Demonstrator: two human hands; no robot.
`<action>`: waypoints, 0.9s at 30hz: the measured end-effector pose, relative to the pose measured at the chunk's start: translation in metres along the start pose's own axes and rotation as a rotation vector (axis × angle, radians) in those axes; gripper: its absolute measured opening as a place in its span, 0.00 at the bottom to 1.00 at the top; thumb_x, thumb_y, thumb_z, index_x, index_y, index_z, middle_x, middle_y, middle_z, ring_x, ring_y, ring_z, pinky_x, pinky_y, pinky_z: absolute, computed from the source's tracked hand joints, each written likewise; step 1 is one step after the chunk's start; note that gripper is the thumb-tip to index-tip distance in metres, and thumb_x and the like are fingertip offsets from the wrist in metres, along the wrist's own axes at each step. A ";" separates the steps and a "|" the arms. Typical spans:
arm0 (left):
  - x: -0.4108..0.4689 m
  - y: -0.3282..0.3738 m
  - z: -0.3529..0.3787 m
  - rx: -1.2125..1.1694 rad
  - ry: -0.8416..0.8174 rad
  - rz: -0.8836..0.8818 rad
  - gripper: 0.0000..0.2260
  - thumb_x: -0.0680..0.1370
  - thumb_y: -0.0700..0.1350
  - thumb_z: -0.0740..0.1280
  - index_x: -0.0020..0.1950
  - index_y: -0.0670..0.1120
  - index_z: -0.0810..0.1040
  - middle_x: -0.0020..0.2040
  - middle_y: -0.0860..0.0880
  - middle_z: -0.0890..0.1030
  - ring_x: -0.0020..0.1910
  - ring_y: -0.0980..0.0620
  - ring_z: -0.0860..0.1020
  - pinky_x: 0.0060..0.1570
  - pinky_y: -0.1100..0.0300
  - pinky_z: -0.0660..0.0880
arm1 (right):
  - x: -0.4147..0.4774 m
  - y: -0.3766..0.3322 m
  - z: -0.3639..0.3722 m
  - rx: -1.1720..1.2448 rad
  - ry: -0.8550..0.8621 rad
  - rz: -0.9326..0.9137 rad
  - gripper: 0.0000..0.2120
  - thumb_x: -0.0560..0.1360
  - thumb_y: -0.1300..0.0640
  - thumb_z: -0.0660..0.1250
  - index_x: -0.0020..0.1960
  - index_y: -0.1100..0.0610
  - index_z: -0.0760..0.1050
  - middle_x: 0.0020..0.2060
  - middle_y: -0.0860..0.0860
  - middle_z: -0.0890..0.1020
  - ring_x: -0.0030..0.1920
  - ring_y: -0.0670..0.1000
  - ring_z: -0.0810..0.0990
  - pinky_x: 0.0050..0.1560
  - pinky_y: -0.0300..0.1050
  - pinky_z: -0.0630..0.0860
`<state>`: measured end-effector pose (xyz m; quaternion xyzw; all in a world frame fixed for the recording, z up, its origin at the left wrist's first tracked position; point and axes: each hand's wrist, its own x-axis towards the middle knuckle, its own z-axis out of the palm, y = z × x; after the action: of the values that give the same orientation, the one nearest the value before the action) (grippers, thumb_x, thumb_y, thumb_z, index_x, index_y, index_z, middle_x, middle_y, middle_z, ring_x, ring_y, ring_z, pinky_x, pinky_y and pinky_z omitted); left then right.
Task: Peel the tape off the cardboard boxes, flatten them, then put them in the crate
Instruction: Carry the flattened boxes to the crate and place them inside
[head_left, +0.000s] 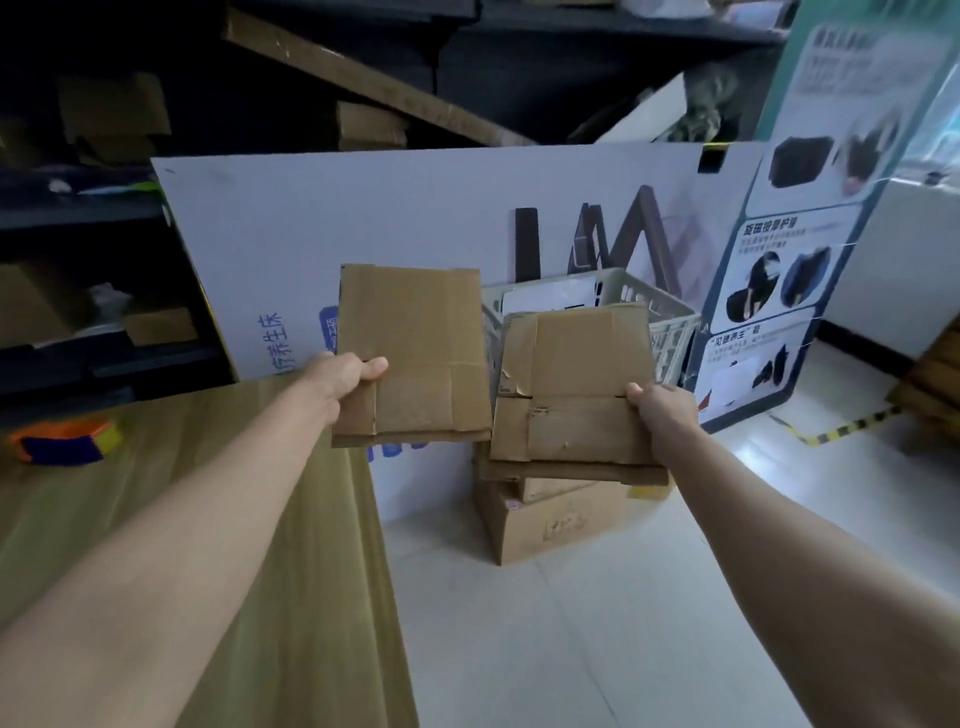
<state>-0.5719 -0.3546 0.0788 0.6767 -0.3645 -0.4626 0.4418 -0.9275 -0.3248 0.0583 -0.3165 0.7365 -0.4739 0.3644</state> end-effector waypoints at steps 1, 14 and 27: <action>0.002 0.005 0.011 0.007 -0.016 -0.009 0.17 0.70 0.41 0.75 0.55 0.38 0.75 0.53 0.41 0.81 0.46 0.44 0.80 0.49 0.50 0.76 | 0.014 -0.004 -0.006 -0.004 0.012 -0.011 0.14 0.74 0.54 0.68 0.55 0.61 0.76 0.55 0.58 0.79 0.46 0.55 0.74 0.46 0.44 0.69; 0.092 0.074 0.144 -0.020 -0.158 -0.032 0.19 0.70 0.44 0.75 0.57 0.41 0.76 0.52 0.43 0.81 0.50 0.44 0.78 0.51 0.48 0.75 | 0.169 -0.051 -0.034 0.041 0.033 -0.039 0.19 0.74 0.52 0.68 0.62 0.59 0.74 0.54 0.56 0.78 0.53 0.57 0.76 0.57 0.50 0.72; 0.166 0.137 0.272 -0.048 -0.067 -0.058 0.22 0.69 0.46 0.75 0.60 0.42 0.74 0.54 0.43 0.80 0.51 0.43 0.78 0.50 0.48 0.75 | 0.355 -0.093 -0.031 0.014 -0.058 -0.072 0.18 0.72 0.53 0.70 0.60 0.58 0.76 0.54 0.56 0.78 0.51 0.57 0.76 0.55 0.48 0.72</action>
<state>-0.7907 -0.6228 0.1065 0.6604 -0.3480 -0.5062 0.4318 -1.1320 -0.6310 0.0698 -0.3538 0.7103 -0.4826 0.3706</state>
